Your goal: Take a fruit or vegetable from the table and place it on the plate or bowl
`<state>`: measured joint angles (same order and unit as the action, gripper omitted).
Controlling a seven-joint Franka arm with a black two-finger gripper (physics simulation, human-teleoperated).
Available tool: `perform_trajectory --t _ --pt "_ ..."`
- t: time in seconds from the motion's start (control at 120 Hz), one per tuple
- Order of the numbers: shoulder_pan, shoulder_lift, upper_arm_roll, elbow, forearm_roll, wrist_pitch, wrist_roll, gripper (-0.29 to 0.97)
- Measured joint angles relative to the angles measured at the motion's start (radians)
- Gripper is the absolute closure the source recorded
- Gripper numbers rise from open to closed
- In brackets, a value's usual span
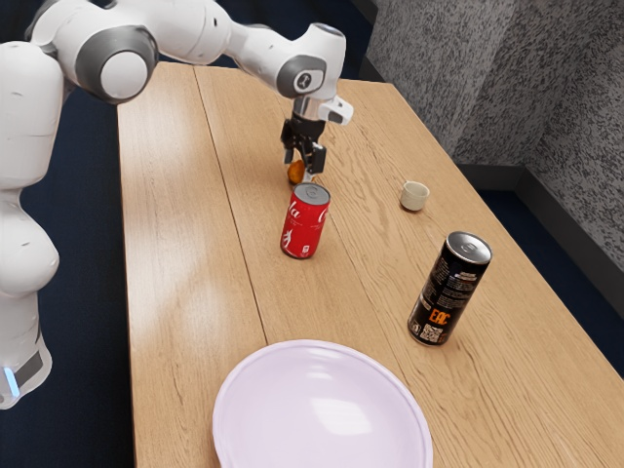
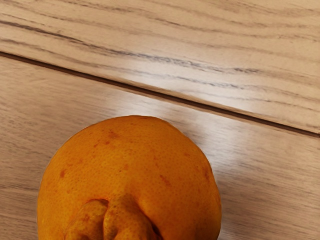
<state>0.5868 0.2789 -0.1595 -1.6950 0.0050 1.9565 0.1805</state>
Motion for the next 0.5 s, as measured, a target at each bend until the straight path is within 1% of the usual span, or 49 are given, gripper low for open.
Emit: perform_trajectory --t 0.333,0.5 --pt "-0.002 0.024 0.004 -0.003 -0.006 0.03 0.009 0.01" --pt "-0.004 0.025 0.007 -0.006 -0.001 0.046 0.008 0.31"
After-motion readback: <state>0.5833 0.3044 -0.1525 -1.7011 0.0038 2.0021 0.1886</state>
